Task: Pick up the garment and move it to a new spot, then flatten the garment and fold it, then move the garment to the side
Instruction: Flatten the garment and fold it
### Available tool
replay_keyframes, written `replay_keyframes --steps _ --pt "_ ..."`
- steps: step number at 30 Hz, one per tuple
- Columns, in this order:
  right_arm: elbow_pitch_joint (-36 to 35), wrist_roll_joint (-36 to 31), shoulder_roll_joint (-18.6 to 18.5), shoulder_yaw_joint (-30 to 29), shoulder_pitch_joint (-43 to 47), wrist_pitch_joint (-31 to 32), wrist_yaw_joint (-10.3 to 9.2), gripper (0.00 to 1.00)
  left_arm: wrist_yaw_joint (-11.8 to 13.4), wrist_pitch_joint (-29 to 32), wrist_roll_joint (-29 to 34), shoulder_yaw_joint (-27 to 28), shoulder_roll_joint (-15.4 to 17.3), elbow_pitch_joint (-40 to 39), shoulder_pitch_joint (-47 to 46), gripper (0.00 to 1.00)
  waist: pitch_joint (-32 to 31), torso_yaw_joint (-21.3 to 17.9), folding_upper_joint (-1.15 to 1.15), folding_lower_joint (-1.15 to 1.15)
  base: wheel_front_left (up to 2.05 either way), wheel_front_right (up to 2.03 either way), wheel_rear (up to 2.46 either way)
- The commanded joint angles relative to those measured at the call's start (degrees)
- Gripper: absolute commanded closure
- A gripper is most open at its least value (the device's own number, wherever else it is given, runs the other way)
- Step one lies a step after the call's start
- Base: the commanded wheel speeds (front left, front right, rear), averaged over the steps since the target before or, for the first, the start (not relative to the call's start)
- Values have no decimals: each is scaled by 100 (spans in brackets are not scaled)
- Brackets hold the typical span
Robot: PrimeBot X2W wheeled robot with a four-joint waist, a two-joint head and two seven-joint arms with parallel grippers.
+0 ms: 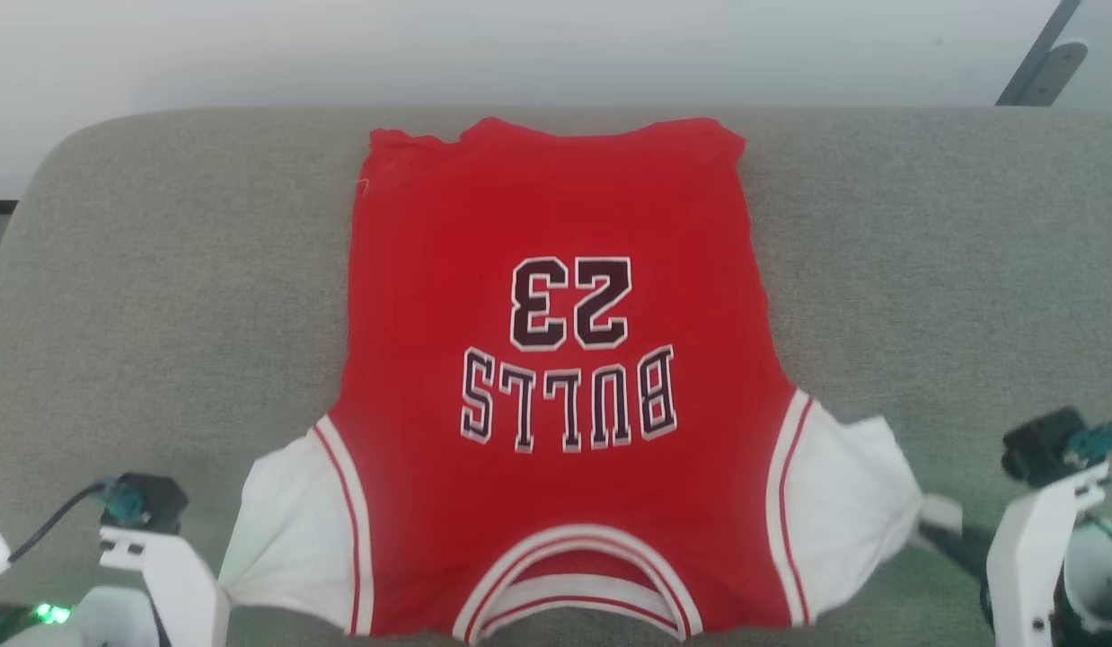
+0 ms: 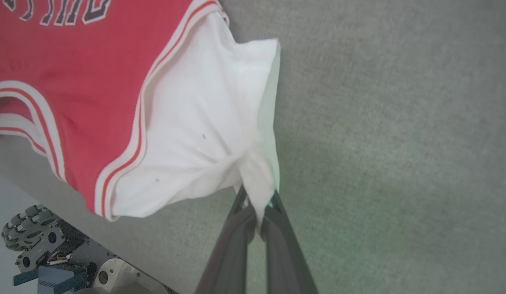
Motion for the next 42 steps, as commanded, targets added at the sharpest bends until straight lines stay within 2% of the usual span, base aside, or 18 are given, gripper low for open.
replay_keyframes --steps 1,6,11,12,13,14,21,27,29,34,42 --pt "-128 8 61 -102 208 156 1 100 160 74 -55 -13 138 -152 184 100 22 -4 0 0 0 0 0" --pt "-500 -88 199 -364 711 582 1 100 468 70 -165 43 321 -573 486 100 105 -2 0 0 0 0 0" --pt "-697 -259 412 -650 929 805 1 100 513 -87 -148 92 315 -740 546 100 176 11 0 0 0 0 0" --pt "-720 -315 451 -704 950 858 1 95 532 -130 -142 120 288 -752 527 100 187 17 0 0 0 0 0" --pt "-767 -367 487 -748 951 908 1 18 542 -153 -127 128 267 -761 509 100 197 27 0 0 0 0 0" --pt "-799 -404 566 -838 941 938 1 0 544 -189 -88 118 258 -777 486 100 207 36 0 0 0 0 0" --pt "-1313 -711 963 -1429 676 1121 1 0 425 -464 40 150 -6 -869 283 100 372 158 0 0 0 0 0" --pt "-1483 -1144 1298 -1755 -312 1103 1 0 324 -517 160 77 -235 -852 88 100 623 311 0 0 0 0 0" --pt "-1297 -1303 1394 -1803 -802 1016 1 0 275 -488 224 31 -330 -838 -3 100 718 405 0 0 0 0 0" --pt "-482 -1641 1371 -1711 -2071 822 1 0 101 -431 419 -114 -616 -799 -391 100 987 767 0 0 0 0 0" --pt "1541 -2036 1274 -1582 -3916 651 1 0 -177 -431 634 -281 -1099 -582 -882 100 1437 1376 0 0 0 0 0"
